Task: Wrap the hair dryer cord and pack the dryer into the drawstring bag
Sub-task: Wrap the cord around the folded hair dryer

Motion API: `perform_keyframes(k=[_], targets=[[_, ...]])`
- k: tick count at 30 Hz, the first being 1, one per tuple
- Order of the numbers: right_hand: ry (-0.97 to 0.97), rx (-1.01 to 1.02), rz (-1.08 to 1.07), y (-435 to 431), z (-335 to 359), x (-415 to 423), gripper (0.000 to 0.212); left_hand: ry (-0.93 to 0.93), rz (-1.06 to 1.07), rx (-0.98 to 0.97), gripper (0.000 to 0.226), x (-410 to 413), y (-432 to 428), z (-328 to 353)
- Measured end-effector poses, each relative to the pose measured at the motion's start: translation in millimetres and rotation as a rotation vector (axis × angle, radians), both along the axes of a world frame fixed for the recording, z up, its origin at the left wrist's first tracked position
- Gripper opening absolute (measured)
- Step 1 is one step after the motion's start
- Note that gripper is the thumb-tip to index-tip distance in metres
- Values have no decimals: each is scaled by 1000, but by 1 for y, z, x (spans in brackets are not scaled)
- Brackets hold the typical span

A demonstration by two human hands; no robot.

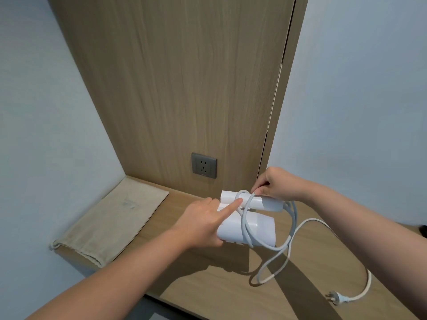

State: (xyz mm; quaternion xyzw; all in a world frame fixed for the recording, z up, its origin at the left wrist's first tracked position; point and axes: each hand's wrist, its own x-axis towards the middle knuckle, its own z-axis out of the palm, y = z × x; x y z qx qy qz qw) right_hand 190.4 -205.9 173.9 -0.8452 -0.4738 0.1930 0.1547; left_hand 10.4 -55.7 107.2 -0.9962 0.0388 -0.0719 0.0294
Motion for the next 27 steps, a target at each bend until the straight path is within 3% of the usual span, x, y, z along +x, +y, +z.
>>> perform_keyframes(k=[9,17,23,27], targets=[[28,53,8,7,-4,-5,17,6,-82,106,105,0,-2,9],[245,-56,-142,4,-9,5,25,-29,-136,146,107,-1,4,7],[516,-15,-135,-3,-13,6,20,-18,-226,140,117,0,11,1],[545,38,-141,4,-13,4,22,-80,-250,151,121,0,11,5]])
